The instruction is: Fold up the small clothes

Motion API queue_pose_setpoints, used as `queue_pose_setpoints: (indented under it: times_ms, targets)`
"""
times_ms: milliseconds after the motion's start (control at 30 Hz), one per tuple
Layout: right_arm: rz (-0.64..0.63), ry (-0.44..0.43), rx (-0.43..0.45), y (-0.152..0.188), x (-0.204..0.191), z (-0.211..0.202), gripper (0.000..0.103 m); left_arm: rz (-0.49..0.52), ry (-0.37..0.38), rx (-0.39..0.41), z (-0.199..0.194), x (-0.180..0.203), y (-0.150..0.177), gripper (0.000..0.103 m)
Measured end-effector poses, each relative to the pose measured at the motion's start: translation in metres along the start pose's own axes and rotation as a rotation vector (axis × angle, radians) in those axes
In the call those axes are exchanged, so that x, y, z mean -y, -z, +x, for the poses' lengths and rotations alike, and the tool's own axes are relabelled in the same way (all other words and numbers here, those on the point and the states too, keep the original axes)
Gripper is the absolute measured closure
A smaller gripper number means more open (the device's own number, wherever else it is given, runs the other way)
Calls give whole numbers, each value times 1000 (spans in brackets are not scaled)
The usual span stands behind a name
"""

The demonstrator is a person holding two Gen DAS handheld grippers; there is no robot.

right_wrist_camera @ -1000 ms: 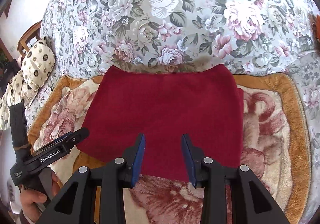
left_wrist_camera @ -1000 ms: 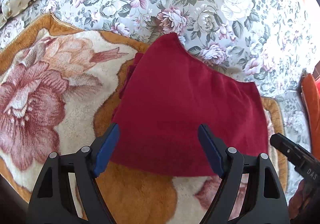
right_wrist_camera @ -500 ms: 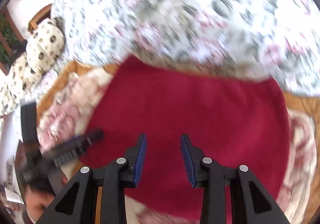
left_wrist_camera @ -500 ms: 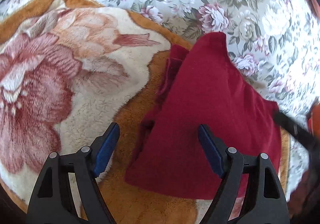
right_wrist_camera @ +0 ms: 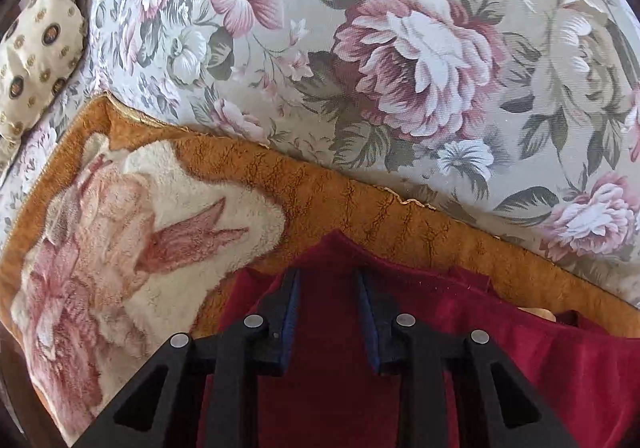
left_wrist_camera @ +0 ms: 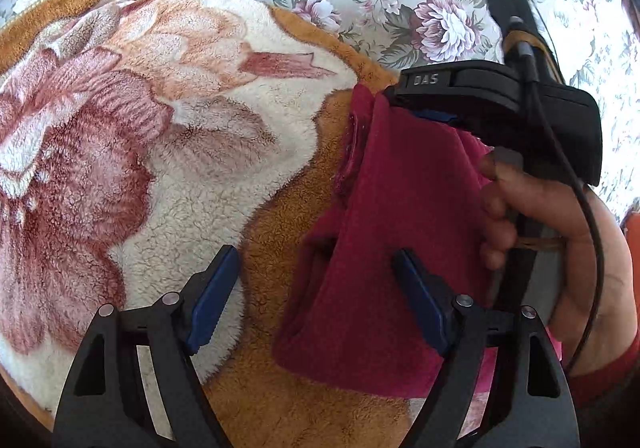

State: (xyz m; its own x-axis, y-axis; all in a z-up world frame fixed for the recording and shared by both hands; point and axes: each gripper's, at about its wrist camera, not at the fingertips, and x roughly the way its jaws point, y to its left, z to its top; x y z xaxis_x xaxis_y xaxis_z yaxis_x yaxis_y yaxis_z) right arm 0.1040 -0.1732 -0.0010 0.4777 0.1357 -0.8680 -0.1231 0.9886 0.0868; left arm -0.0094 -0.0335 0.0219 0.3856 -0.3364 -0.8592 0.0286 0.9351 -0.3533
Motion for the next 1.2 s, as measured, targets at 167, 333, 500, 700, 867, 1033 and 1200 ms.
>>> queue_pose_setpoints:
  times_ms: [167,333,500,700,867,1033,1200]
  targets:
    - [99,-112,34,9,14,-39,75,24,-16,18,-9,4,4,22]
    - [86,-113,50,27,12,-70,74,57,-35,26,-12,10,12,22]
    - [94,-126,43,40,7,-78,69,68,-54,39,-13,10,13,22]
    - [122,-131,30,36,1,-75,62,14,-13,13,-13,-4,15,22]
    - [144,-141,-9,31,-1,-66,54,-66,91,-10,-24,-20,25,19]
    - [134,-105,-40,26,-7,-56,44,-95,126,-24,-20,-21,25,19]
    - [57,-64,-61,15,-19,-43,41,-90,129,-11,-14,-11,23,6]
